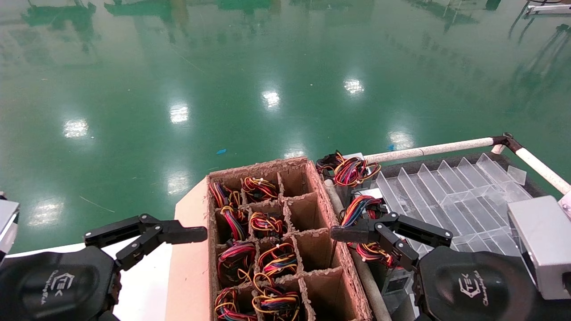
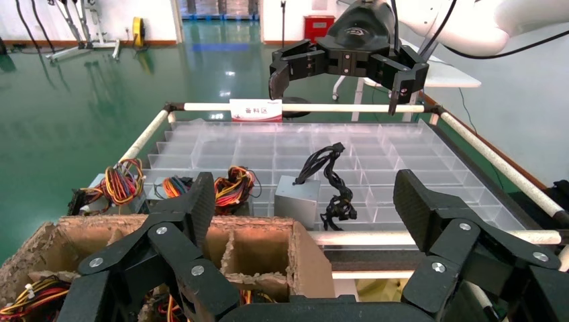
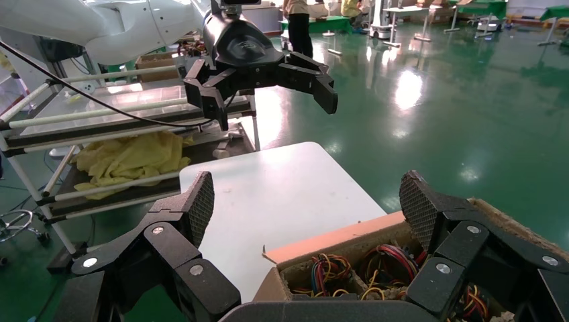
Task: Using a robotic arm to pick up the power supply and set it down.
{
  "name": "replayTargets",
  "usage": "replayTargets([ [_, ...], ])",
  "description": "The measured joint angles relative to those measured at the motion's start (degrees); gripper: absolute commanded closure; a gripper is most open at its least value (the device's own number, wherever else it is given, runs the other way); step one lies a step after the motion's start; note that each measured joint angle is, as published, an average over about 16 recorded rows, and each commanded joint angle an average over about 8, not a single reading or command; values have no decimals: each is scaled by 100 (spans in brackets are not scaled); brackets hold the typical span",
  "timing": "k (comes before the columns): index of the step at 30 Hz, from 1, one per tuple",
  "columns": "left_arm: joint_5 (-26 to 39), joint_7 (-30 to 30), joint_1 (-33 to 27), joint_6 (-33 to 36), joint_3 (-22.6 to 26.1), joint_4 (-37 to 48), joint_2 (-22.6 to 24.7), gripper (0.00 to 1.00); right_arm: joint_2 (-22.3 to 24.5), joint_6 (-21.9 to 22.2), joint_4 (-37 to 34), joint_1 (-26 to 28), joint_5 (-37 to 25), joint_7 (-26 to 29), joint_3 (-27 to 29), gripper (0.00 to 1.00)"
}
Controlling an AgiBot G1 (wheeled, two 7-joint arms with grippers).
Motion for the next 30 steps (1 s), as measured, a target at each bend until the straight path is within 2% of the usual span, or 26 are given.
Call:
replayTargets([
  [18,0,0,0,0,0,1,0,100,9,46,-33,25,-158,0,-50,0],
  [24,0,1,-1,1,2,3,0,100,-66,239,-141,179,-689,17,-239,0],
  [30,-1,2,-3,2,3,4,0,100,-291,520,-290,541,-1622,52,-601,0],
])
